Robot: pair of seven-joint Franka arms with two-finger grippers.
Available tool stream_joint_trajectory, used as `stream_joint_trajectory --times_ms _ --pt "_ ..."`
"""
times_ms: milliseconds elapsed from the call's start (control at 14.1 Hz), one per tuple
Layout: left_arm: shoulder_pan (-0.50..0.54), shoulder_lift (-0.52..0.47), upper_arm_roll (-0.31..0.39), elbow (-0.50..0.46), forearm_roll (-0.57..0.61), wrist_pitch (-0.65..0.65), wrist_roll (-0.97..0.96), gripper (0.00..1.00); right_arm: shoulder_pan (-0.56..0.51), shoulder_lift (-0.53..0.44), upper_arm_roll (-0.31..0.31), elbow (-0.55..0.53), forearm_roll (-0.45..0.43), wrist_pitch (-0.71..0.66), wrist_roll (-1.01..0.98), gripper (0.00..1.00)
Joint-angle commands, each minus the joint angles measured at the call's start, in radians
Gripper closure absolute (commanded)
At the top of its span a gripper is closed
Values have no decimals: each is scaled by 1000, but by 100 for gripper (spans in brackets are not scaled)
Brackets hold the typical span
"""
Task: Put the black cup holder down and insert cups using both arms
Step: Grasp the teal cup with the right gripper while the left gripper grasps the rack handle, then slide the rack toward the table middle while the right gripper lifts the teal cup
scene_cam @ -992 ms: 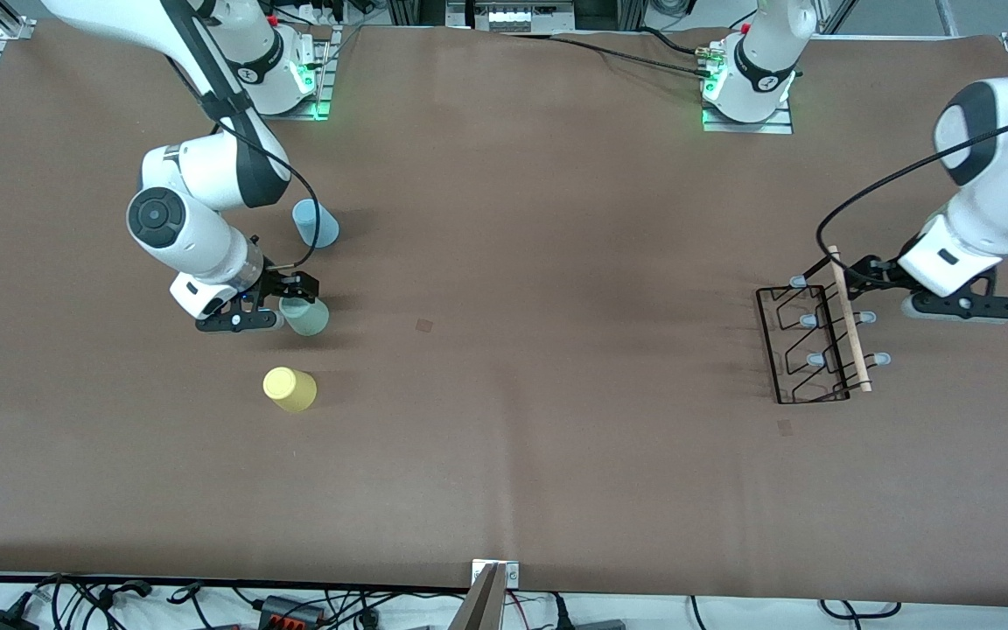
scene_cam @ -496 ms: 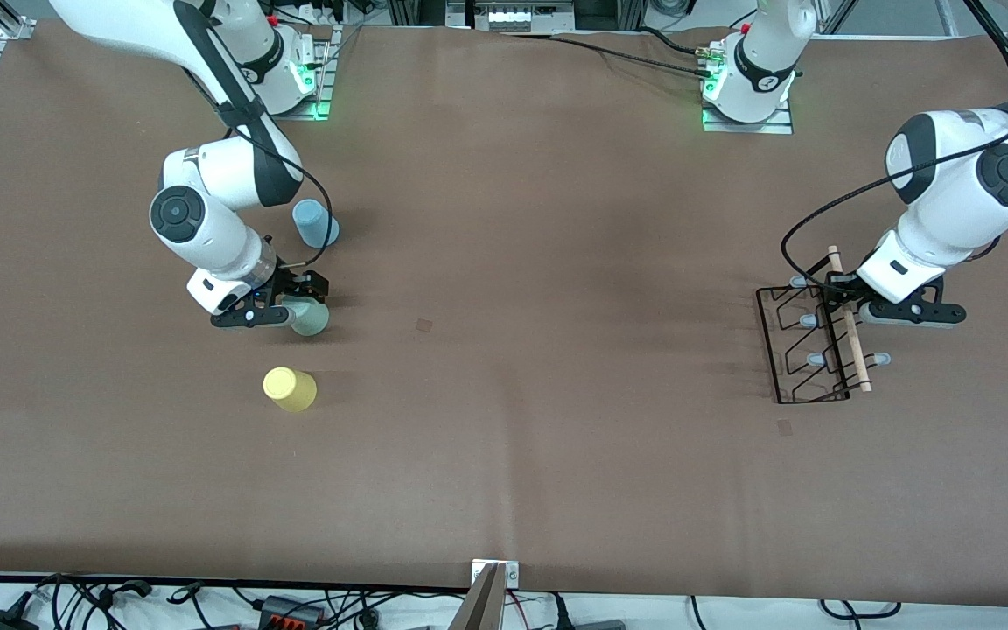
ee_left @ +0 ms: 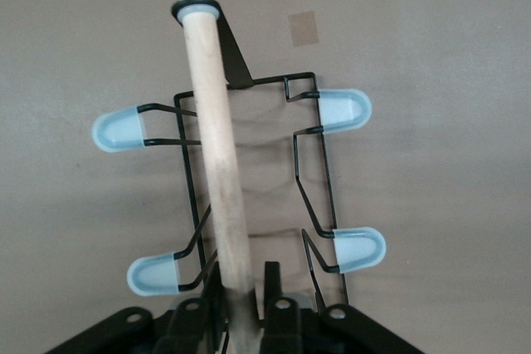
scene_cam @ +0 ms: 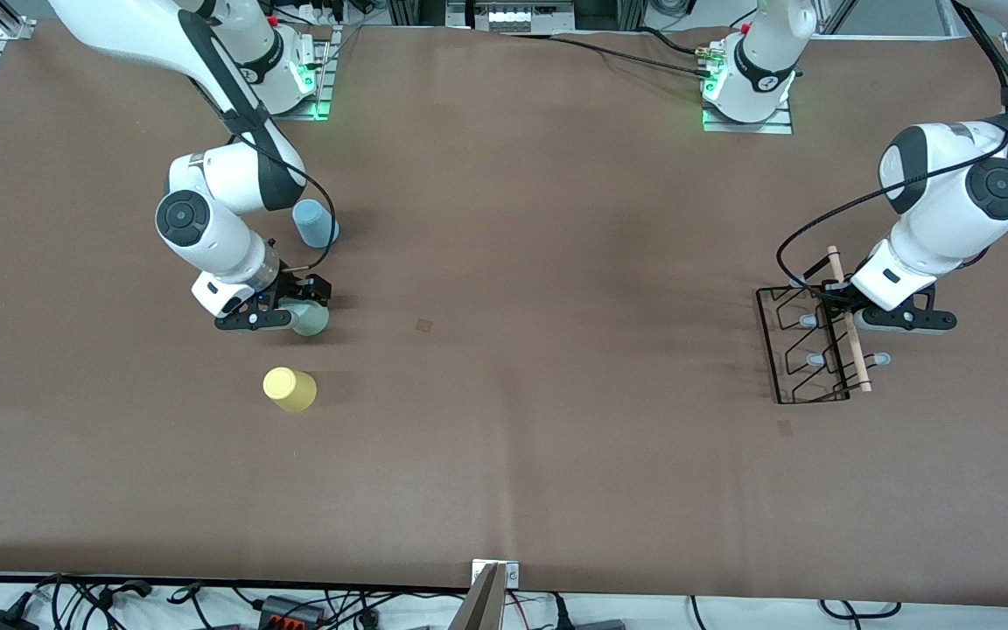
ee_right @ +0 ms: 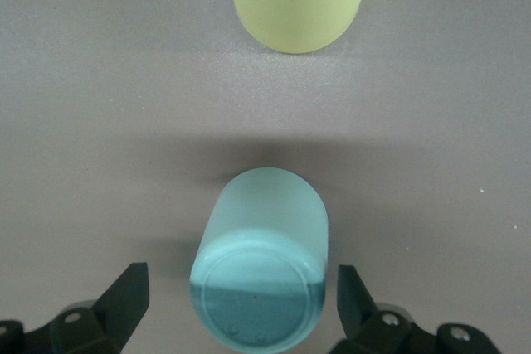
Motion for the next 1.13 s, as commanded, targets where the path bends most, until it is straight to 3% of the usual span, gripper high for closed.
stream_joint_trajectory --times_ms 0,71,142,212,283,354,638,779,1062 --pt "11 -1 -10 23 18 0 -7 95 2 4 -5 -9 7 31 6 0" --pt "11 -3 -10 41 18 -6 -4 96 1 4 -6 -9 7 31 3 7" --pt "10 -3 -11 60 18 -18 -4 97 1 4 -8 -9 7 31 0 19" --pt "5 -3 -11 90 19 -48 -3 98 1 4 -8 -9 7 31 -2 36" --pt "-3 -3 -13 126 19 -97 -4 98 1 4 -9 -9 7 30 -5 61" --pt "-7 -3 -14 162 19 -146 -6 98 -2 2 -8 -9 7 25 -10 73" --pt "-64 1 -20 262 18 -277 -15 98 -1 -13 -8 -5 4 21 -20 94" --pt "-84 1 -51 296 18 -309 -45 98 2 -54 -8 -1 -2 -30 -30 94" --pt "-115 14 -186 411 14 -447 -270 99 9 -194 -2 13 -3 -232 -27 94"
